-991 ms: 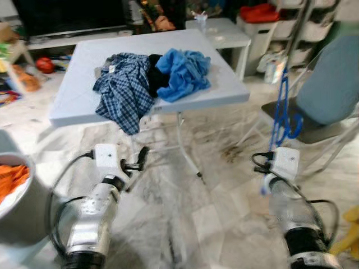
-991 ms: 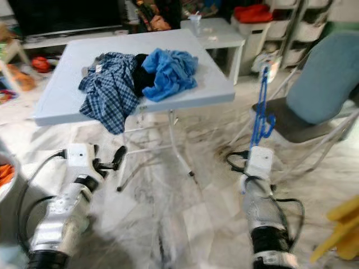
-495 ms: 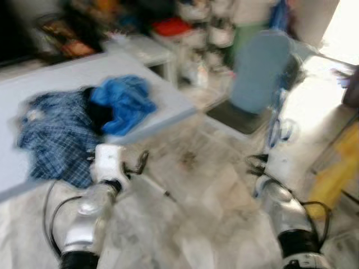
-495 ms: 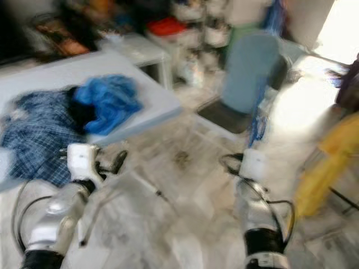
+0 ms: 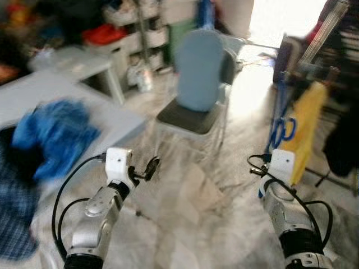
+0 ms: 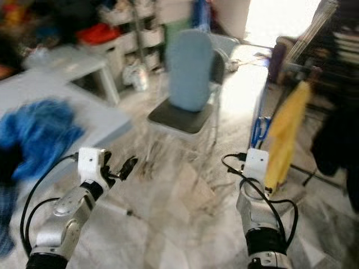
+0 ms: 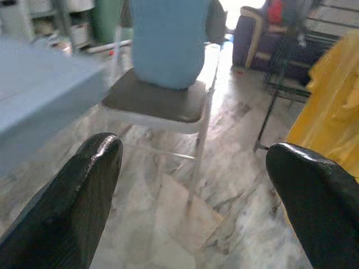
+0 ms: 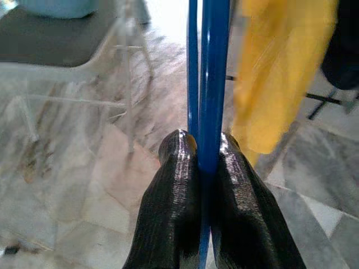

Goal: Hang hanger

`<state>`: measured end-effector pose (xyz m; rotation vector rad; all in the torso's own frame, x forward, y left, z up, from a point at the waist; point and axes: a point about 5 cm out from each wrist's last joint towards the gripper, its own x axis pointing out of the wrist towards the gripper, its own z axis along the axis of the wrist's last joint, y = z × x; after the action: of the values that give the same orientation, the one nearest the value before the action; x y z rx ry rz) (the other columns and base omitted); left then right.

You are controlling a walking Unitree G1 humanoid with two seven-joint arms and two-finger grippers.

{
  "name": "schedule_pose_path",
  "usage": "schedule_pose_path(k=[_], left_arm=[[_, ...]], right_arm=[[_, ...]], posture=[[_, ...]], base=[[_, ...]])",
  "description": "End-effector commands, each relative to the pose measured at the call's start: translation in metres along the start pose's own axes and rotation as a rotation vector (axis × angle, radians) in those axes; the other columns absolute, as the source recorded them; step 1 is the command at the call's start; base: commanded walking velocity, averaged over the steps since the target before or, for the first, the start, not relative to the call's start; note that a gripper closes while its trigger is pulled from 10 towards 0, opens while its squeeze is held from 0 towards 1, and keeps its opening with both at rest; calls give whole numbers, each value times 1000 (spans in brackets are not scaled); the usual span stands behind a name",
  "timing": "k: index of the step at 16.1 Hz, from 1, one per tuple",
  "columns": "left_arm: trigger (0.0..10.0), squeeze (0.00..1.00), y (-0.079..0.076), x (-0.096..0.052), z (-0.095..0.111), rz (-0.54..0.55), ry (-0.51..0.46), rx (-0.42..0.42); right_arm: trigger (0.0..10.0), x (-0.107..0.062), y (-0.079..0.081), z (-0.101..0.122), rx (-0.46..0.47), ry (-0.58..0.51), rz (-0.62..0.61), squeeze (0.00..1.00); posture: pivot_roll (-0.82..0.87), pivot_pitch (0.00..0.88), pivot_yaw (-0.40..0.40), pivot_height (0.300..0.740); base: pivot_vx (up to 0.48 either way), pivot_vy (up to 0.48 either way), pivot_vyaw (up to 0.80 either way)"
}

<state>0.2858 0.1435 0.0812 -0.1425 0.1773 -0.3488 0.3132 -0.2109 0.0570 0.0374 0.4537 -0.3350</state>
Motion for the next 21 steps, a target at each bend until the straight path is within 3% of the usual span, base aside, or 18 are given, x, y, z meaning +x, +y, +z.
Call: schedule_pose_path(k=[1, 14, 18, 21], left_arm=[[10000, 0, -9, 3, 1, -49, 5, -1], [10000, 0, -25, 4, -3, -167, 40, 11], [10000, 0, -25, 6, -2, -169, 37, 1], [10000, 0, -26, 5, -3, -169, 38, -7]], right_arm=[[10000, 1, -9, 10, -10, -46, -50, 0], [10000, 5, -26, 19, -52, -81, -163, 0], [10000, 6, -26, 18, -63, -41, -162, 0], [10000, 7, -16, 1, -47, 68, -86, 0]], posture=[[-117, 0, 62, 740], [-125, 0, 60, 740], [-128, 0, 58, 740], [-129, 0, 56, 740]], base=[[337, 0, -800], [346, 0, -800], [340, 66, -800], [286, 353, -785]])
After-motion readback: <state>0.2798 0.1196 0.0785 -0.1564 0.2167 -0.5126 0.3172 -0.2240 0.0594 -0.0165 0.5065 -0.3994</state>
